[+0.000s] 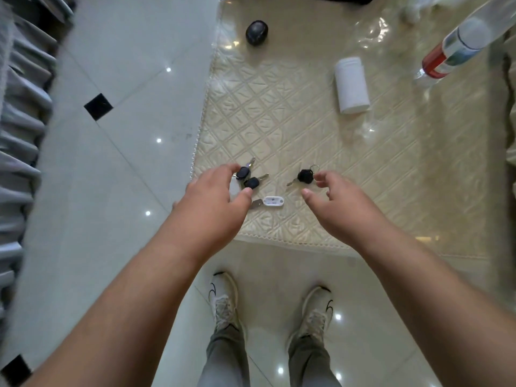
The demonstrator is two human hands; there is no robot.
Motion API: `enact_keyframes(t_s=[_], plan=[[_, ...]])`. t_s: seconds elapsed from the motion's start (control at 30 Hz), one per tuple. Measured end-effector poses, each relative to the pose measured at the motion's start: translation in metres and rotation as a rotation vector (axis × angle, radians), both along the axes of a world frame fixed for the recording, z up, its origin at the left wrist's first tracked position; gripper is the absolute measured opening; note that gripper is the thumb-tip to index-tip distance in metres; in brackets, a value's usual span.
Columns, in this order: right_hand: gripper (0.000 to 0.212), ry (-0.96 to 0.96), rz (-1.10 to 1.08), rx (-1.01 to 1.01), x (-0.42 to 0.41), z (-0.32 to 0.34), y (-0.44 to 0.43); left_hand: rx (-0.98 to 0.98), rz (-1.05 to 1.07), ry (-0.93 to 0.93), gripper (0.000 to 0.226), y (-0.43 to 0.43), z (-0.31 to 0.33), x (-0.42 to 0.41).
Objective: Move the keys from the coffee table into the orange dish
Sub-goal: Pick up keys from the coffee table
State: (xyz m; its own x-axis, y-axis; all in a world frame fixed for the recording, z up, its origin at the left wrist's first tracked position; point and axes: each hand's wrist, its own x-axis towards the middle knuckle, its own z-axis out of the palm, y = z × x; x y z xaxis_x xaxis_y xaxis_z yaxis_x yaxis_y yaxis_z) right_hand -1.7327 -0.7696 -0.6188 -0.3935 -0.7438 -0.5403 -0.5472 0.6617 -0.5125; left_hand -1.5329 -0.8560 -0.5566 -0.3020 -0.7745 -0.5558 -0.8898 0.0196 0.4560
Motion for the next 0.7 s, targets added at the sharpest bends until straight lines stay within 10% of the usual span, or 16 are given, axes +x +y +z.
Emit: enact_keyframes(t_s=[0.7], plan=[[0.039,0.4,0.06,0.11,-0.012,-0.078,-0.034,0.037,0.02,-0.018,0.049,0.005,-0.07,-0.007]])
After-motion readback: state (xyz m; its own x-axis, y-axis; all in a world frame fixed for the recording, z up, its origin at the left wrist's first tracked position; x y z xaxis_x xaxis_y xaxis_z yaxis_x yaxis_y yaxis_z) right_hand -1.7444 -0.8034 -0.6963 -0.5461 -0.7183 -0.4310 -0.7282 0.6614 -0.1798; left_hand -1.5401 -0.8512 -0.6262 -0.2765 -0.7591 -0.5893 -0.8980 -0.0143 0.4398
